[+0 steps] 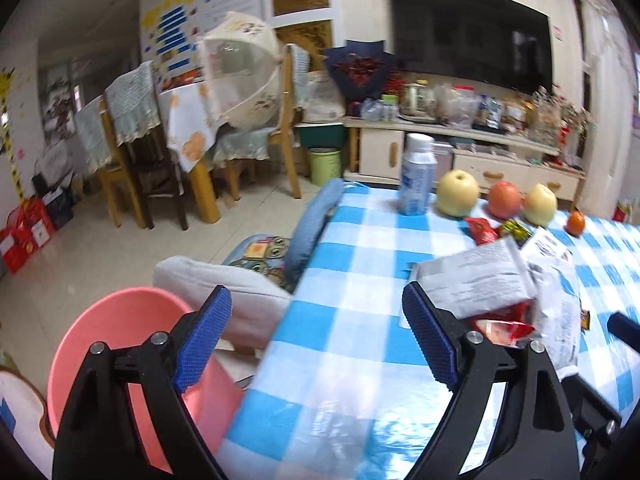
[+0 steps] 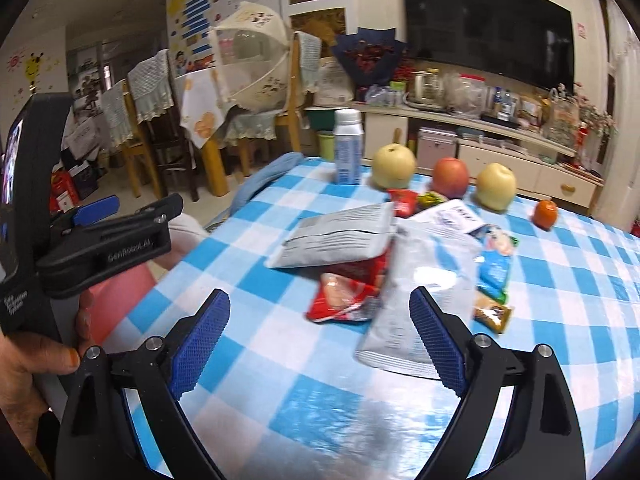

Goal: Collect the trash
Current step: 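Bring both tools back over the pile of packets on the table, then grasp the white wipes pack with left tool while right tool grasps the coffee-mix stick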

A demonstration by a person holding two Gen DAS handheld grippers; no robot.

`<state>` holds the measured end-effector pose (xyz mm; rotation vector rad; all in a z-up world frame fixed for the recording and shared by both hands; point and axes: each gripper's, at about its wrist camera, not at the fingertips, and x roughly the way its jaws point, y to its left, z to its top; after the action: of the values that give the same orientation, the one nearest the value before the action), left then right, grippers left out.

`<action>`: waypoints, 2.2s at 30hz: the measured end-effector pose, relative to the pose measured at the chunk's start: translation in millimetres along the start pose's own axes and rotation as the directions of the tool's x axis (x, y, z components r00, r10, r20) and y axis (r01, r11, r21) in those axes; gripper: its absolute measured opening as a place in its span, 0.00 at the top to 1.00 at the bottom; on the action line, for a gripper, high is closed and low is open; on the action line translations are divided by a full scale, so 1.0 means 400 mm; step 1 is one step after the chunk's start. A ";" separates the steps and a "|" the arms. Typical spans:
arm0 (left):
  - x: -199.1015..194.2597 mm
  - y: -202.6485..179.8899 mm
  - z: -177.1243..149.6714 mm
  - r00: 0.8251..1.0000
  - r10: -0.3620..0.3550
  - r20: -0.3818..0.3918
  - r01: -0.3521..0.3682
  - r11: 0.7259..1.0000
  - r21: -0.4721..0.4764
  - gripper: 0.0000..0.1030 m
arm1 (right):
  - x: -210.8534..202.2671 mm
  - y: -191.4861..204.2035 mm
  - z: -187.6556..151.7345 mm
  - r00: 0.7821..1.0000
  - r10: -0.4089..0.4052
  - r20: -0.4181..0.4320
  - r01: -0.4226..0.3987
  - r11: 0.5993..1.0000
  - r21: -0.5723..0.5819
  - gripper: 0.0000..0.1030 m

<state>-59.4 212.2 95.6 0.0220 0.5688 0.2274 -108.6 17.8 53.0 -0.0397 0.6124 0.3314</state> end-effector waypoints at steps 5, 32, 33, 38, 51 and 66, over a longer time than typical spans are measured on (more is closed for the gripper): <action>0.003 -0.078 -0.004 1.000 -0.026 0.000 0.026 0.997 0.067 0.15 | -0.006 -0.052 -0.006 1.000 -0.027 -0.001 0.027 0.999 0.026 0.12; 0.019 -0.284 -0.038 0.986 -0.153 -0.066 0.163 0.964 0.210 0.15 | -0.010 -0.238 -0.023 0.988 -0.154 -0.019 0.155 0.985 0.072 0.09; 0.019 -0.290 -0.039 0.983 -0.168 -0.071 0.179 0.962 0.207 0.15 | -0.010 -0.247 -0.024 0.987 -0.157 -0.022 0.158 0.984 0.077 0.09; 0.017 -0.319 -0.042 0.967 -0.239 -0.085 0.251 0.946 0.203 0.15 | -0.013 -0.308 -0.017 0.986 -0.162 -0.038 0.166 0.978 0.129 0.09; 0.046 -0.436 -0.069 0.897 -0.395 -0.199 0.428 0.889 0.163 0.15 | 0.014 -0.515 -0.011 0.980 -0.153 -0.126 0.186 0.930 0.316 0.08; 0.110 -0.542 -0.083 0.919 -0.320 -0.230 0.369 0.905 0.212 0.15 | 0.157 -0.575 -0.002 0.980 0.067 -0.185 0.024 0.894 0.448 0.08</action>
<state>3.8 9.3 25.9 0.1460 0.7787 -0.1949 11.9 -181.5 2.4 0.3851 0.8753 0.2012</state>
